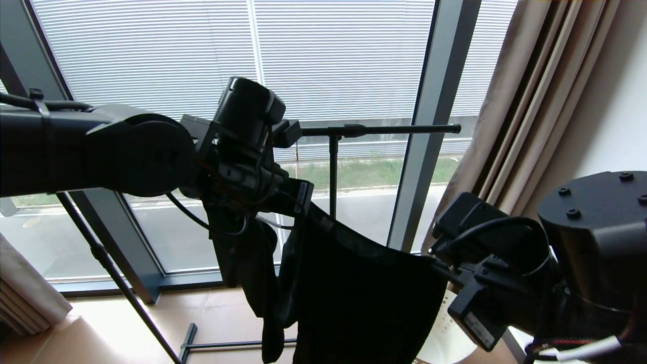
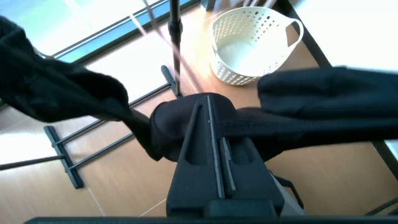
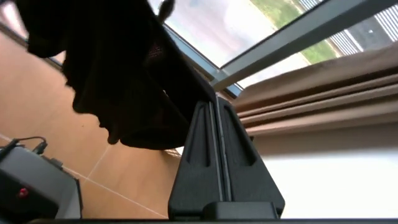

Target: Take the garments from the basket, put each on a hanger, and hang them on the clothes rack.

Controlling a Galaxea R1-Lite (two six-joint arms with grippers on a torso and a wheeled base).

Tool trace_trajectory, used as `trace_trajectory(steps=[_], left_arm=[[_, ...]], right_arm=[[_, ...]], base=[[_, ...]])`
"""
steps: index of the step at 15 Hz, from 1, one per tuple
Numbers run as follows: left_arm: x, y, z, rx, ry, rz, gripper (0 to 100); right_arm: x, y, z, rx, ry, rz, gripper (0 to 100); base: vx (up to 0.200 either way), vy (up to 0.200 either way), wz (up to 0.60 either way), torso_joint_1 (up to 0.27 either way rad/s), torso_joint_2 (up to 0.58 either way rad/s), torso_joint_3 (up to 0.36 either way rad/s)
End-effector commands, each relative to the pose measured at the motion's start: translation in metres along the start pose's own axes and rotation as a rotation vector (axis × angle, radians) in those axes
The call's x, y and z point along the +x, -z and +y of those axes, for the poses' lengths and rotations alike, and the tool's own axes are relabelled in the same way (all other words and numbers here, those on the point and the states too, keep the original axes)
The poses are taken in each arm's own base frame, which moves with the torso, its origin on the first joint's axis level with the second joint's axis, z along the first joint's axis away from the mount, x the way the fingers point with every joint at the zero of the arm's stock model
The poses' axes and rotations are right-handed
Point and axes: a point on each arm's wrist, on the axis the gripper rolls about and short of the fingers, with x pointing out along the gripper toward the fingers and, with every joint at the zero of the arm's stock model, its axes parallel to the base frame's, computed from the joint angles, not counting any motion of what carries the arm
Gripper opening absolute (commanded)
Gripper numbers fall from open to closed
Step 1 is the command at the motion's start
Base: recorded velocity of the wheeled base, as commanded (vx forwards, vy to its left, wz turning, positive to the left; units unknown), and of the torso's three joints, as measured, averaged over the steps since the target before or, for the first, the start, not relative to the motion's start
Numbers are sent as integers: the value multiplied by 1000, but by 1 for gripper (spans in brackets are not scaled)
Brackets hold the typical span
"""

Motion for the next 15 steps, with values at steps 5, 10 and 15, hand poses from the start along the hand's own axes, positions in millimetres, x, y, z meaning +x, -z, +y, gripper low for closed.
trace_trajectory(steps=[5, 10, 15], left_arm=[[10, -35, -23, 26, 79, -18, 0], [4, -39, -33, 40, 100, -17, 0], [1, -36, -35, 42, 104, -4, 0]], right_arm=[[-3, -36, 64, 158, -200, -49, 0], [21, -65, 93, 398, -219, -33, 0], [21, -66, 69, 555, -179, -36, 0]], base=[[0, 0, 0, 0, 0, 0], [0, 0, 0, 0, 0, 0], [0, 0, 0, 0, 0, 0]])
